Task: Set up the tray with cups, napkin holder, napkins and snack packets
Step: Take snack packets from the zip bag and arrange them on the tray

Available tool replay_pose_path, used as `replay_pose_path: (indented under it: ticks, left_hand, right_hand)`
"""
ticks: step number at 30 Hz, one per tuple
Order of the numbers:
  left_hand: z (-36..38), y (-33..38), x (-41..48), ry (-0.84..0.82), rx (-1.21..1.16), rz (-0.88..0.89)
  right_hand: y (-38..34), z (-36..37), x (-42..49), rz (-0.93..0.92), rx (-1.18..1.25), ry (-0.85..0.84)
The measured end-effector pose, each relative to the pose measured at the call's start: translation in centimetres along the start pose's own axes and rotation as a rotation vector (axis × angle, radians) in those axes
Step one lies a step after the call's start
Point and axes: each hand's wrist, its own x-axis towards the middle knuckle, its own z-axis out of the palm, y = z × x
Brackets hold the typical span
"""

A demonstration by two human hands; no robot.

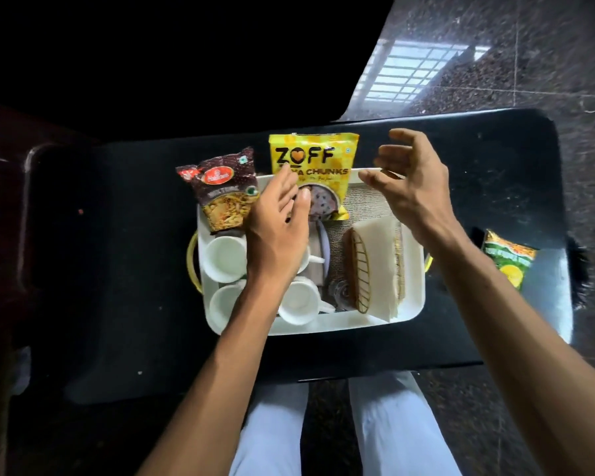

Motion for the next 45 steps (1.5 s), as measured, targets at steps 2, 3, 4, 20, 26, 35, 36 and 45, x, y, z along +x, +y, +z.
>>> replay_pose_path:
  ticks: [2, 3, 4, 20, 26, 35, 36, 45]
  left_hand:
    - [1.7, 1.2, -1.3, -0.017, -0.02, 0.019]
    - [2.9, 1.8, -2.0, -0.035, -0.033, 0.028]
    - [4.2, 2.4, -2.8, -0.061, -0.04, 0.034]
    - [23.7, -1.9, -9.8, -0.531, 0.3, -0.256]
    - [25.0, -2.4, -9.6, -0.437, 0.247, -0.33]
    - [23.7, -0.1, -8.9, -0.349, 0.231, -0.269]
    - [23.1, 0.4, -8.7, -0.294, 0.283, -0.185]
    - [15.2, 6.9, -2.1, -0.431, 0.723, 0.52]
  right_hand:
    - [0.8, -2.2, -1.1, -0.021, 0.003, 0.083]
    - [1.5, -3.5, -1.7, -0.021, 0.002, 0.124]
    - [2.4, -4.8, -2.4, -0.012, -0.004, 0.162]
    - [19.9, -17.5, -8.4, 0.421, -0.266, 0.054]
    - [21.0, -17.3, -8.0, 0.408, -0.103, -0.082]
    - [16.6, -18.5, -6.4, 0.149, -0.026, -0.123]
    - [15.6, -18.8, -5.9, 0.084, -0.059, -0.143]
    - [6.6, -18.2, -0.6, -0.538, -0.325, -0.219]
